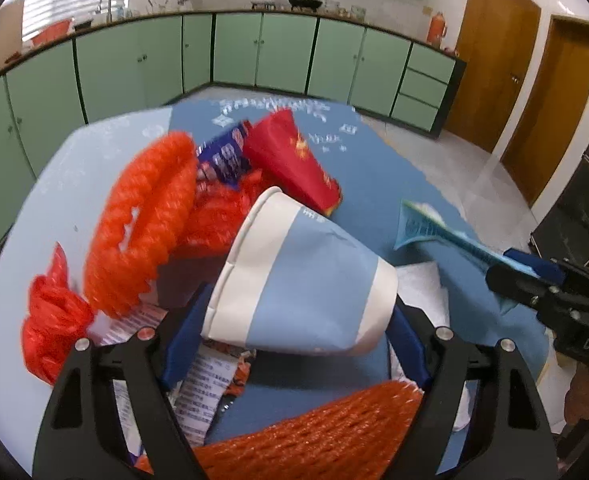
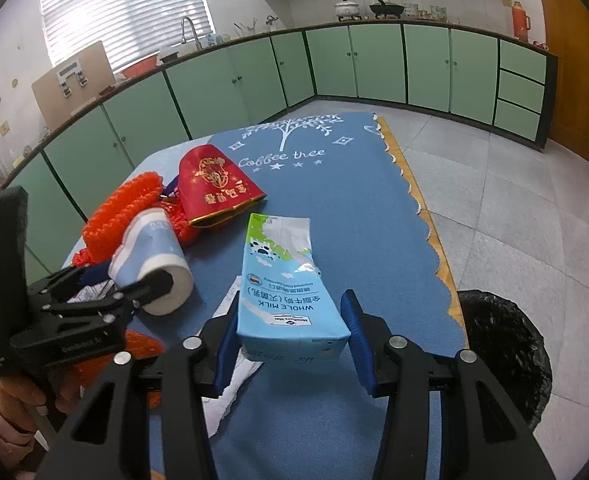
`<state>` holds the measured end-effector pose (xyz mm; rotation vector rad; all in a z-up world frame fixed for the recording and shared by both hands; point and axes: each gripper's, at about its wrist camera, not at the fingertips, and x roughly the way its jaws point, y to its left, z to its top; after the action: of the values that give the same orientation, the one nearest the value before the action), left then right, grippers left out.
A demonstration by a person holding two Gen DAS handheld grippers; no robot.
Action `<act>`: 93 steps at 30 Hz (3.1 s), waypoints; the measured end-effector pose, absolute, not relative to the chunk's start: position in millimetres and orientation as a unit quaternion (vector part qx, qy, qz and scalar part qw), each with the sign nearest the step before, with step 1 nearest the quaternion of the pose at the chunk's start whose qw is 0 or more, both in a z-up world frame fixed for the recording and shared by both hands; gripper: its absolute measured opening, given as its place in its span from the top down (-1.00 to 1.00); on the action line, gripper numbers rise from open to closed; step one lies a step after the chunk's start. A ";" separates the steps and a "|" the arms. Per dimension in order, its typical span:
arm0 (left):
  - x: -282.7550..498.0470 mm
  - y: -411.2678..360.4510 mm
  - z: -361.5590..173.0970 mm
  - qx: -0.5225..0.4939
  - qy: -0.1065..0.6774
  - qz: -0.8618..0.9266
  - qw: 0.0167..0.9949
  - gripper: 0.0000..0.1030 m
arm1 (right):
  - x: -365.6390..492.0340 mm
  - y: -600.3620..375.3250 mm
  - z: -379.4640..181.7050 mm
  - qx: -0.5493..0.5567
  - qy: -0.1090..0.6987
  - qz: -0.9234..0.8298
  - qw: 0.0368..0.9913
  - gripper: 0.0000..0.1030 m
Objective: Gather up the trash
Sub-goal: 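Grasp the paper cup with left gripper while right grasps the milk carton, then carry cup and carton over the bin and release both, then grasp the white tissue on the mat with the right gripper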
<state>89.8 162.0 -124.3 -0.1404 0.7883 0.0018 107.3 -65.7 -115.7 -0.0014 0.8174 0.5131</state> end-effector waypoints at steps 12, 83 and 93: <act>77.6 139.9 -74.0 -0.063 0.327 -0.017 0.943 -0.50 | 98.4 -90.5 -83.1 0.019 0.353 0.227 0.907 0.08; 9.3 151.8 -98.9 -0.056 0.361 0.052 0.929 -0.74 | 79.9 -73.2 -101.6 -0.008 0.363 0.247 0.899 -0.84; 8.4 165.7 -124.3 -0.067 0.390 0.056 0.917 -0.74 | 72.7 -61.3 -96.8 -0.022 0.356 0.248 0.901 -0.61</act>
<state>8.4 165.7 -124.3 -0.1369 0.8030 0.1144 72.7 -61.3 -96.8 -0.0465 0.7362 0.5137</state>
